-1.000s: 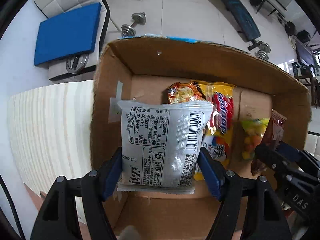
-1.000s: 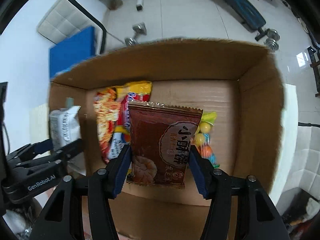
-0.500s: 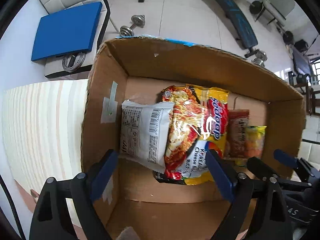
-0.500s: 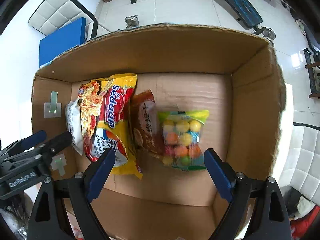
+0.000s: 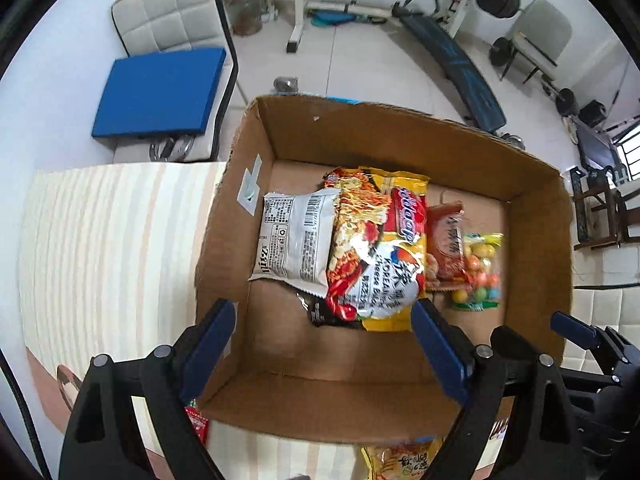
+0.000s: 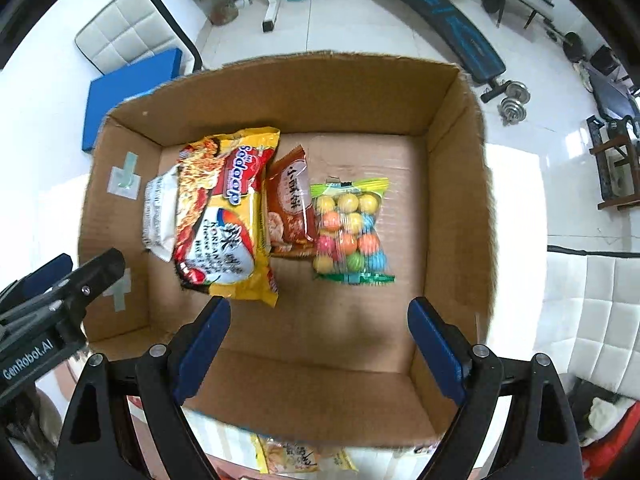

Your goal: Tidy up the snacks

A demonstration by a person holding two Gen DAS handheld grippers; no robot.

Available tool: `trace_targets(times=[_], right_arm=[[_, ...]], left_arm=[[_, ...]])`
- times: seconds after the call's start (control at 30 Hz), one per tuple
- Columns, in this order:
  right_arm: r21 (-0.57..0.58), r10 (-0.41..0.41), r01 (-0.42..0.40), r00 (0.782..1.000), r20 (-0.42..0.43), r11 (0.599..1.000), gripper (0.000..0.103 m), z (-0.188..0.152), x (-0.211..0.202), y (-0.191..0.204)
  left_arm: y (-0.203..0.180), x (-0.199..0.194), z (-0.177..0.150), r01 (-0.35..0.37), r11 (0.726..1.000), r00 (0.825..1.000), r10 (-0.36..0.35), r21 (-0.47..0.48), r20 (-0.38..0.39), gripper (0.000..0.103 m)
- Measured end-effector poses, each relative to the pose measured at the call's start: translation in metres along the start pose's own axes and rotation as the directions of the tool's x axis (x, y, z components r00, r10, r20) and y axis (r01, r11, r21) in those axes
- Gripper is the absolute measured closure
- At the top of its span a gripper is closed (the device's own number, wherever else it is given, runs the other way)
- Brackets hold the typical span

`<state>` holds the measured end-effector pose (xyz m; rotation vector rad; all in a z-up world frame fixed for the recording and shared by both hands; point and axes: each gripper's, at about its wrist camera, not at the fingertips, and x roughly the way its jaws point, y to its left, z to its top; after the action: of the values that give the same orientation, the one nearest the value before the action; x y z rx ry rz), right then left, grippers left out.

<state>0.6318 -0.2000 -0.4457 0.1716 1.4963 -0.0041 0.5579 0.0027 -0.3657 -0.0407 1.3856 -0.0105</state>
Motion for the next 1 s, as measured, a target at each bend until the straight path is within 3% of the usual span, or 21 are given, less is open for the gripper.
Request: trace_targets(times=[0.37,0.67,0.87,1.0], right_arm=[[0.02,-0.083,0.081,0.984,0.159,0.997,0.011,-0.076,-0.061,0.008],[0.039,-0.09,0.083,0.964,0.249,0.996,0.011,-0.145,-0.101,0.025],[0.085,-0.031,0.016,0.984,0.178,0.996,0.011,-0.196,-0.088,0.022],[0.13,0.01,-0.019,0.998,0.065,0.991,0.011,-0.229,-0.052,0.013]], left_arm=[[0.003,-0.064,-0.058,-0.011,0.997,0.99,0.0,0.077,0.142,0.013],[0.007,-0.108,-0.116,-0.007,0.99,0.972,-0.026,0.14,0.233,0.013],[0.02,-0.108,-0.159,0.008,0.989,0.978,-0.039,0.146,0.206,0.013],[0.025,-0.077,-0.204,0.016,0.98,0.994,-0.036,0.199,0.099,0.013]])
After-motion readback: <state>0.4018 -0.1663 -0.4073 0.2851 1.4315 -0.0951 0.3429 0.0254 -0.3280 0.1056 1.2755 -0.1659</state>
